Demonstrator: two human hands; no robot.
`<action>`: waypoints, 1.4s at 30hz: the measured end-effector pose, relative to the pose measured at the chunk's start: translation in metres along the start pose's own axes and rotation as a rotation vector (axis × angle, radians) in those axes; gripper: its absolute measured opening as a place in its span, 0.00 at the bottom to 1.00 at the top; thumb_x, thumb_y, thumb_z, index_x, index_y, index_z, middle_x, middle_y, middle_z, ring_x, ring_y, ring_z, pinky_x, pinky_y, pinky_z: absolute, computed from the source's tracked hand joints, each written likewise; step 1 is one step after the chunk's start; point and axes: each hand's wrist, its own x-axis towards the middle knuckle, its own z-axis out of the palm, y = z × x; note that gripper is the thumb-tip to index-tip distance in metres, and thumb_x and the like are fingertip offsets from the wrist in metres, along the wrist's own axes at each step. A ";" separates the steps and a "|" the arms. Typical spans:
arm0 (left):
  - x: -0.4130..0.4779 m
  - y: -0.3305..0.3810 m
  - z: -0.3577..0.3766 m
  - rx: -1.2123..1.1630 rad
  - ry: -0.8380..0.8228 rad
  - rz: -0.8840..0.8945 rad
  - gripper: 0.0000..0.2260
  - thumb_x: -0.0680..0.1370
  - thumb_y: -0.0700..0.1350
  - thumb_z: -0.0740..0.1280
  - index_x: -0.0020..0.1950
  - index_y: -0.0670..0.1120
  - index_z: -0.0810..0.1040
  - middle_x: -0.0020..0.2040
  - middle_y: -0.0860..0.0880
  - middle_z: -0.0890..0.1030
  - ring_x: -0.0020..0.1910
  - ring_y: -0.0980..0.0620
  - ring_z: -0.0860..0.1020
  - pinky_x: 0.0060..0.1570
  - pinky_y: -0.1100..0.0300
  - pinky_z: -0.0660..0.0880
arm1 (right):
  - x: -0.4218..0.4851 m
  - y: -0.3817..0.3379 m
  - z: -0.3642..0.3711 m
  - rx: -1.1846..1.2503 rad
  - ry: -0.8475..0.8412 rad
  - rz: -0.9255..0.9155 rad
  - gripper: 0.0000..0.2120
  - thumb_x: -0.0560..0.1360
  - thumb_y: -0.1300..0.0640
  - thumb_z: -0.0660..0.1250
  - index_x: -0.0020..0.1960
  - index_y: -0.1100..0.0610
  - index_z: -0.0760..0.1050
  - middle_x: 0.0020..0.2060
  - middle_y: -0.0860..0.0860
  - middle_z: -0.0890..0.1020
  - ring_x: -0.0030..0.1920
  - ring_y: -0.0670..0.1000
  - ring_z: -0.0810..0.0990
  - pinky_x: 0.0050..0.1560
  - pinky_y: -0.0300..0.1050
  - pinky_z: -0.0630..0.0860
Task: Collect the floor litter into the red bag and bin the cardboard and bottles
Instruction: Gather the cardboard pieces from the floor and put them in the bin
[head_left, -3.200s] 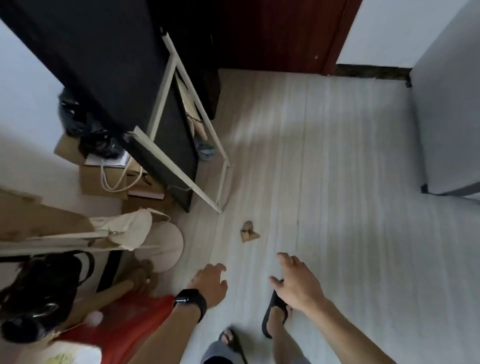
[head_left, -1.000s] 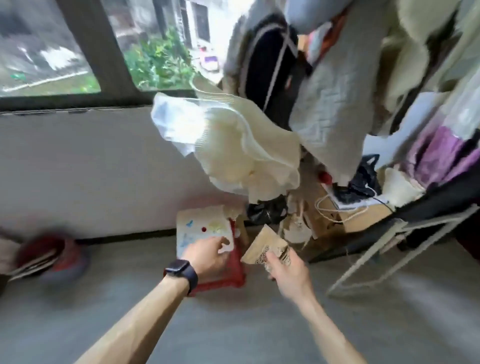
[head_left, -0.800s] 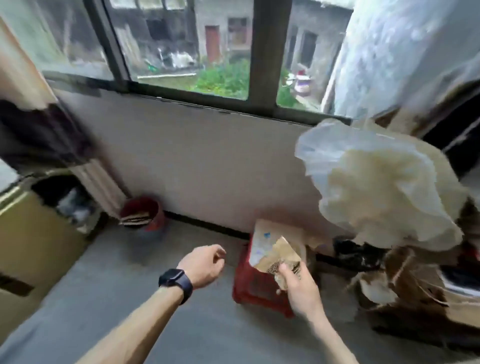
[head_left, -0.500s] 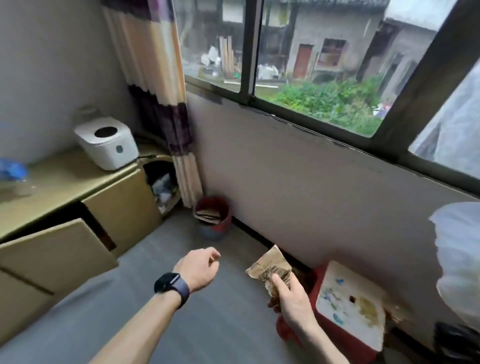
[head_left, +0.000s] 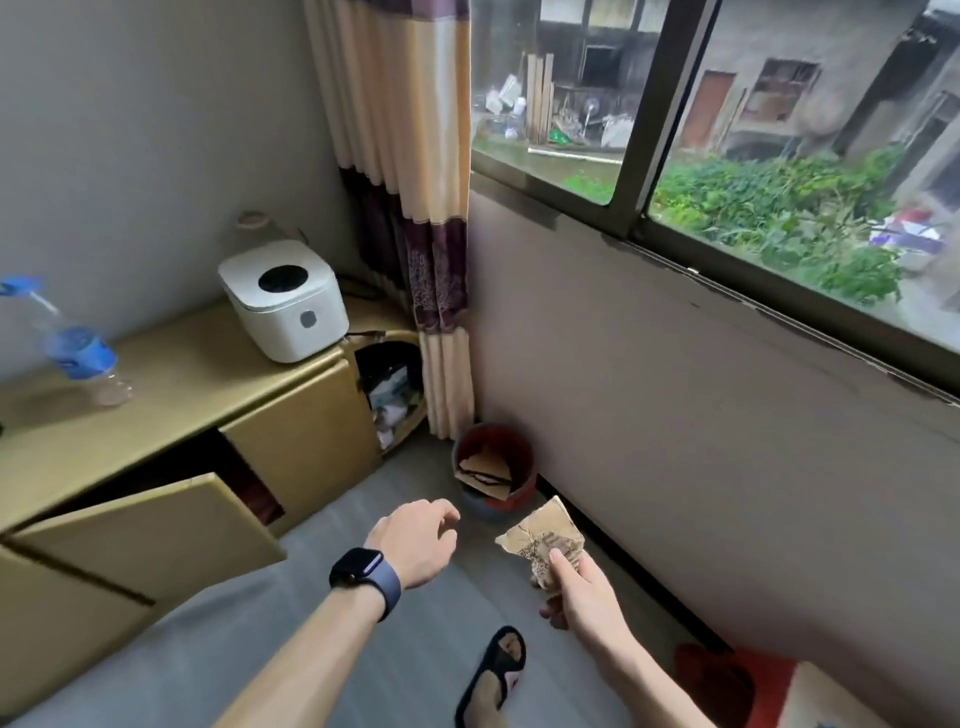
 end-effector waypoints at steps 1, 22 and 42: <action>0.030 -0.006 -0.004 0.000 -0.012 -0.013 0.15 0.80 0.53 0.59 0.65 0.57 0.74 0.62 0.54 0.78 0.61 0.52 0.77 0.62 0.55 0.72 | 0.032 -0.011 0.005 0.009 -0.003 0.019 0.10 0.83 0.48 0.59 0.53 0.50 0.78 0.47 0.54 0.85 0.32 0.49 0.80 0.36 0.43 0.75; 0.477 -0.136 0.123 0.460 -0.608 0.114 0.22 0.80 0.50 0.60 0.73 0.47 0.64 0.69 0.43 0.67 0.68 0.40 0.68 0.64 0.46 0.69 | 0.457 0.021 0.105 0.020 0.177 0.520 0.15 0.79 0.40 0.61 0.53 0.50 0.75 0.44 0.48 0.83 0.39 0.51 0.85 0.48 0.50 0.80; 0.575 -0.214 0.247 0.757 -0.742 0.505 0.38 0.78 0.50 0.64 0.81 0.50 0.45 0.81 0.44 0.49 0.75 0.40 0.61 0.73 0.45 0.64 | 0.512 0.151 0.217 -0.336 0.274 0.371 0.25 0.82 0.49 0.55 0.77 0.53 0.61 0.78 0.52 0.61 0.78 0.54 0.55 0.76 0.53 0.58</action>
